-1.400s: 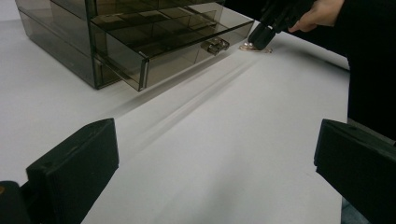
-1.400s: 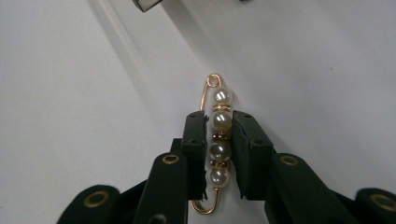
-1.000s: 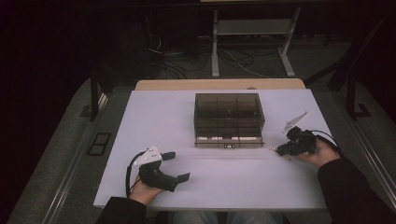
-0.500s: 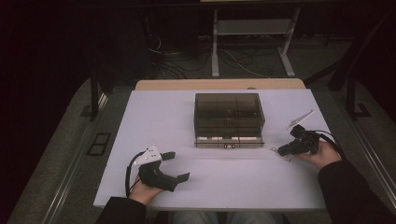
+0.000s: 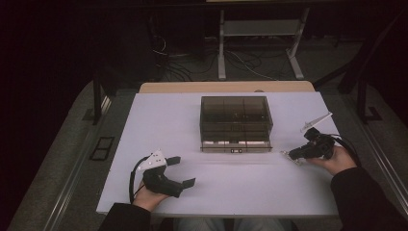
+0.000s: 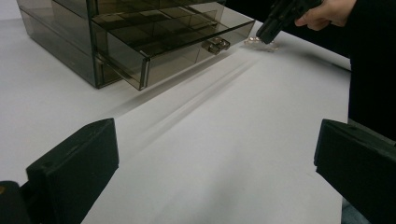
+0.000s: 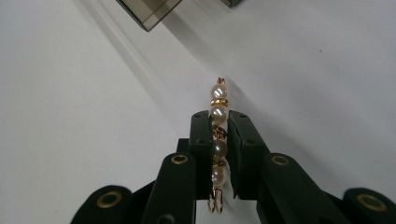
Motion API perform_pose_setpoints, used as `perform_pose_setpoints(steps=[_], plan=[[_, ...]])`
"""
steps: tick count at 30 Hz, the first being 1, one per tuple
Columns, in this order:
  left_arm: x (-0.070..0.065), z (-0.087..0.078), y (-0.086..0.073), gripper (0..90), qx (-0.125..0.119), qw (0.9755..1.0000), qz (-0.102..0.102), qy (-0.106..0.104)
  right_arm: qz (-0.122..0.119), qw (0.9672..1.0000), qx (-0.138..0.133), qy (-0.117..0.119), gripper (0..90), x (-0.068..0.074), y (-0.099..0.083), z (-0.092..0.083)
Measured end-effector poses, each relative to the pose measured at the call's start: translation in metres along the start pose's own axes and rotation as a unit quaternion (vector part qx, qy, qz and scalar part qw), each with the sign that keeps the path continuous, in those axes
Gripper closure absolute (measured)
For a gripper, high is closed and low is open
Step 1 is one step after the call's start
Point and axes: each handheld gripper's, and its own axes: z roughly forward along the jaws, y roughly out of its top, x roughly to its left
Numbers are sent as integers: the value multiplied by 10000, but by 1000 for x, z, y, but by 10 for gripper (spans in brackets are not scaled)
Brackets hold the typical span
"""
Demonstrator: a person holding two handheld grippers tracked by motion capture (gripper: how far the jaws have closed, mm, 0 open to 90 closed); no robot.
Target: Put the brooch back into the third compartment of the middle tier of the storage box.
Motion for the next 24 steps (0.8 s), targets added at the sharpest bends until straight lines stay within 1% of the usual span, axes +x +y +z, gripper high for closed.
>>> perform_pose_setpoints(steps=[6, 11, 13, 18, 20, 24], plan=[[0, 0, 0, 0, 1, 10000, -7, 2, 4, 9999, -106, 71, 799, 4, 1, -5], [0, 0, 0, 0, 4, 10000, -9, 1, 71, 9996, -229, 150, 799, 7, 2, -10], [0, 0, 0, 0, 3, 10000, -9, 4, 43, 9997, -212, 119, 800, 8, 2, -13], [0, 0, 0, 0, 7, 10000, -9, 4, 23, 9995, -267, 144, 799, 11, 4, -19], [0, 0, 0, 0, 4, 10000, -12, 4, 67, 9995, -266, 139, 799, 13, 5, -21], [0, 0, 0, 0, -9, 10000, -17, 2, 66, 9992, -353, 172, 799, 16, 6, -27]])
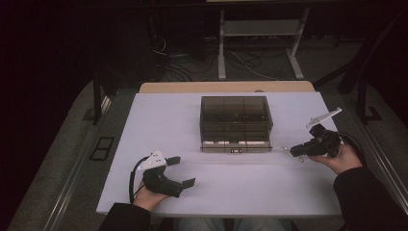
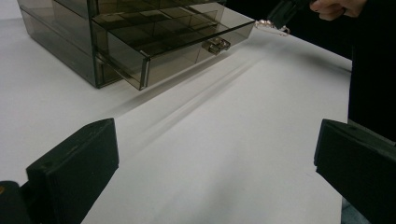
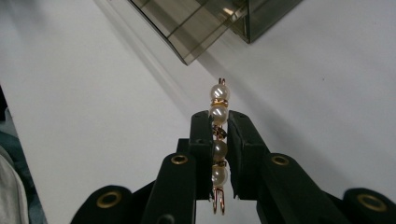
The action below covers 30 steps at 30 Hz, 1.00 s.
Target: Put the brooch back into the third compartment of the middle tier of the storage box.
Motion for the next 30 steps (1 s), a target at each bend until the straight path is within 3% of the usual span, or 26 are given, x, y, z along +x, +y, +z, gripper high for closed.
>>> perform_pose_setpoints(steps=[30], plan=[[0, 0, 0, 0, -14, 10000, -9, -1, -218, 9995, -208, -77, 799, 21, 24, -33]])
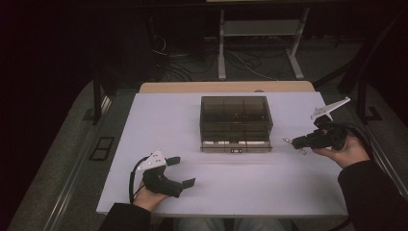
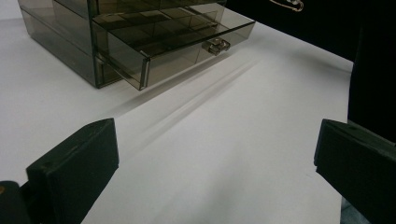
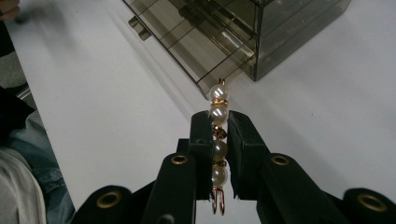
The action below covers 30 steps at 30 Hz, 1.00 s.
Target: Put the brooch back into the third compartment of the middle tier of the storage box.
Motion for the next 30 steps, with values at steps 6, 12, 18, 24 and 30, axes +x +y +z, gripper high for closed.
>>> perform_pose_setpoints(steps=[6, 12, 18, 24, 30], plan=[[0, 0, 0, 0, -2, 10000, -8, -2, -68, 10000, -18, -24, 799, 4, 7, -4], [0, 0, 0, 0, -15, 10000, -5, -1, -122, 9999, -59, -35, 799, 8, 14, -9], [0, 0, 0, 0, -16, 10000, -4, -5, -187, 9998, -88, -39, 799, 13, 21, -13], [0, 0, 0, 0, -7, 10000, 10, -8, -253, 9996, -109, -36, 799, 17, 28, -14], [0, 0, 0, 0, -13, 10000, 25, -4, -320, 9994, -116, -21, 799, 21, 35, -13]])
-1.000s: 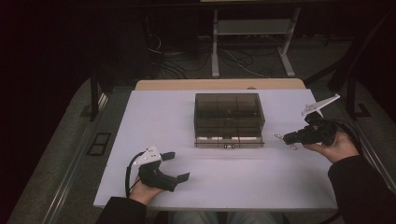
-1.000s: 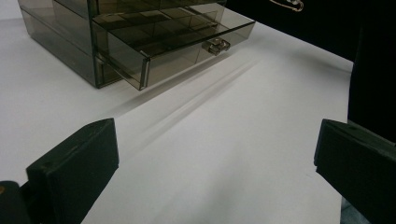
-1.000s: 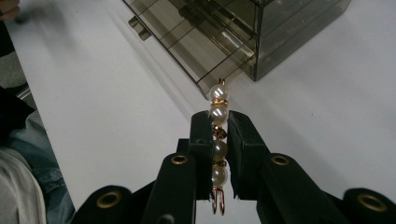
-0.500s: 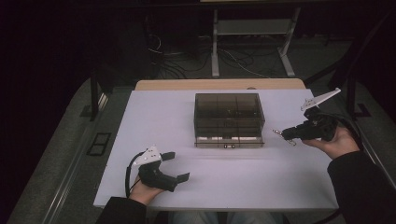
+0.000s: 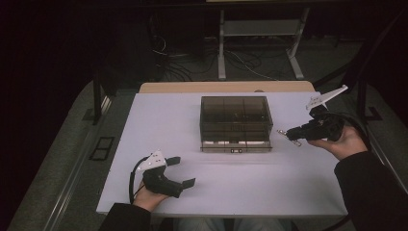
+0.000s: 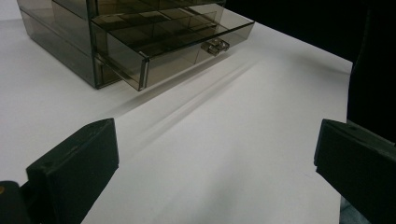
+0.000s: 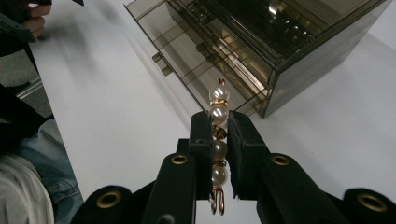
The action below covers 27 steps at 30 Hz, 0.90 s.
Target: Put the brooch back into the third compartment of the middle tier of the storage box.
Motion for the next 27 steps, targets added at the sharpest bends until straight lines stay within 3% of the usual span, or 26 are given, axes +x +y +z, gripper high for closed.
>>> perform_pose_setpoints(steps=[15, 27], plan=[[0, 0, 0, 0, -2, 10000, 6, -6, -202, 9997, 6, 120, 799, 12, 22, 14], [0, 0, 0, 0, -3, 10000, -3, -12, -277, 9995, 75, 104, 799, 11, 30, 31]])
